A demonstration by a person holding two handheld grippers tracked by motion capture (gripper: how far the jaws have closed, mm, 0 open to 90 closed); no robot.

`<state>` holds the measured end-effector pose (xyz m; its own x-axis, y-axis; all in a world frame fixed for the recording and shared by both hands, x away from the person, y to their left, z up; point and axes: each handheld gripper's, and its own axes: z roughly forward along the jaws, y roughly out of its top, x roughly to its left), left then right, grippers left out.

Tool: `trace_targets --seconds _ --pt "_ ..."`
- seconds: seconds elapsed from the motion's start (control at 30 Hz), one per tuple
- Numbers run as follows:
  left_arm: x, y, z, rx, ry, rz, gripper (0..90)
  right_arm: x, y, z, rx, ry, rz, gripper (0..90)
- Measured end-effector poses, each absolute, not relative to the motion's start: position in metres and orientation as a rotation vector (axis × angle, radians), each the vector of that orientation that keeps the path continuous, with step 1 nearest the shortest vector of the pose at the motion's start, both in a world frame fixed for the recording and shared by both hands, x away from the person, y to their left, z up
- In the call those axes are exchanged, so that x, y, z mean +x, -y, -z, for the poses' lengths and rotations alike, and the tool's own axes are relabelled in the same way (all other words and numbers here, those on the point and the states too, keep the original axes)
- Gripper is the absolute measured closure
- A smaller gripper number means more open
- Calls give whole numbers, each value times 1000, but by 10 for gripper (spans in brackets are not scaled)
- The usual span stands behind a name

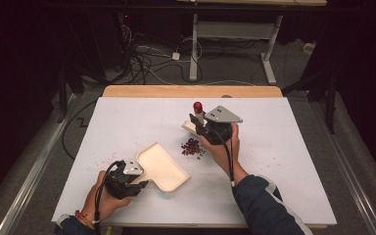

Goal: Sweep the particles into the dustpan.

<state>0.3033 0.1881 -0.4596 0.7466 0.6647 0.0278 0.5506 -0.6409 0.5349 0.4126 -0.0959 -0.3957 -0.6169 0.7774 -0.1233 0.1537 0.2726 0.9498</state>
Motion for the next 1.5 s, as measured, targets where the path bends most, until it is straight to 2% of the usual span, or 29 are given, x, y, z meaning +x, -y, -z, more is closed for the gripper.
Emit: trace_targets --seconds 0.73,1.5 --pt "309 -176 462 2451 -936 -289 641 395 78 395 824 -1985 -1384 678" --pt "324 -161 466 2451 -967 -254 641 388 79 393 842 -1994 -1438 680"
